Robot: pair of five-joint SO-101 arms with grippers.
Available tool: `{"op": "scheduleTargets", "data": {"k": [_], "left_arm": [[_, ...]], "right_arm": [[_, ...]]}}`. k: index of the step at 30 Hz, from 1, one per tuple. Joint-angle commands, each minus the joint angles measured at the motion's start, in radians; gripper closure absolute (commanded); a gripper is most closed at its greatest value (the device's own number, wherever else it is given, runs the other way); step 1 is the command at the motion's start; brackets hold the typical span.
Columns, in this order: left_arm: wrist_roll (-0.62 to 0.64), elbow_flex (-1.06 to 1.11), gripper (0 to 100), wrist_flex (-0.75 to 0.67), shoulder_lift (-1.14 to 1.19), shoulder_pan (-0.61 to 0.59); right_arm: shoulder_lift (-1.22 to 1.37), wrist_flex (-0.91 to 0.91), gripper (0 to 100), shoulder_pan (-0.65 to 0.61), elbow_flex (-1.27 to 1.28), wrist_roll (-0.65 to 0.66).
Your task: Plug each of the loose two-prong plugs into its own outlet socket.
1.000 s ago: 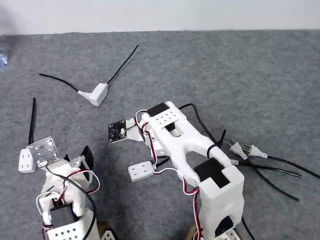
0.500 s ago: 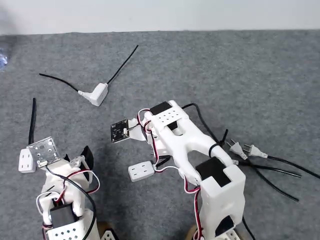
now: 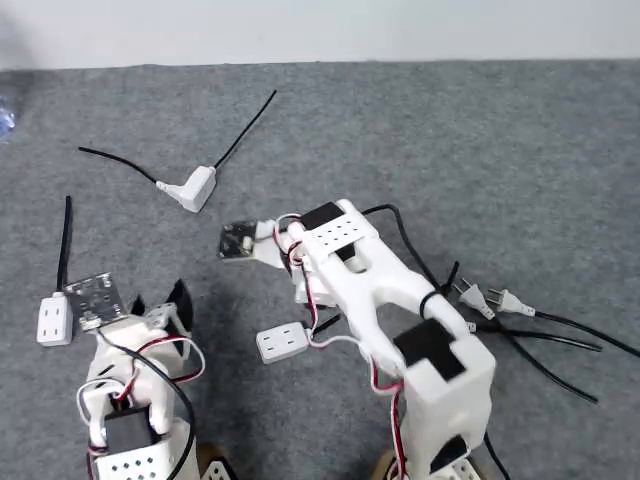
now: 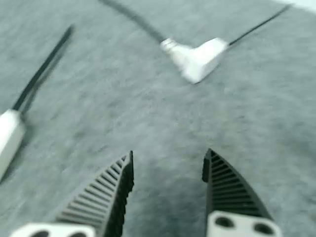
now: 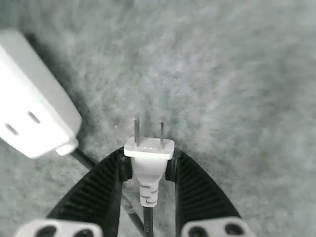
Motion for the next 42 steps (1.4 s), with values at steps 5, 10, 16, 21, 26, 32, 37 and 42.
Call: {"op": "scheduleTargets", "data": {"k": [5,10,16,21,26,32,37,42], "left_arm": [[0.284,-0.01,78,-0.057,-0.011,0.347],[0.446,-0.01,78,-0.135,-0.012,0.402],[0.46,-0.01,78,-0.184,-0.012,0.41],[0.471,-0.01,78,-0.189,-0.012,0.402],[0.471,-0.01,78,-0.184,-0.012,0.402],[0.471,-0.01,78,-0.163,-0.012,0.397],[0.471,-0.01,78,-0.155,-0.012,0.359],[0.47,-0.01,78,-0.155,-0.012,0.358]], "right_arm": [[-0.272,0.137,99.1,-0.111,-0.029,-0.161],[-0.332,0.203,99.1,-0.116,-0.026,-0.199],[-0.343,0.243,99.1,-0.136,-0.026,-0.213],[-0.343,0.209,99.1,-0.168,-0.029,-0.236],[-0.351,0.206,99.1,-0.174,-0.037,-0.253],[-0.455,0.214,99.1,-0.246,-0.044,-0.256],[-0.532,0.252,99.1,-0.289,-0.048,-0.256],[-0.604,0.28,99.1,-0.291,-0.048,-0.258]]}}
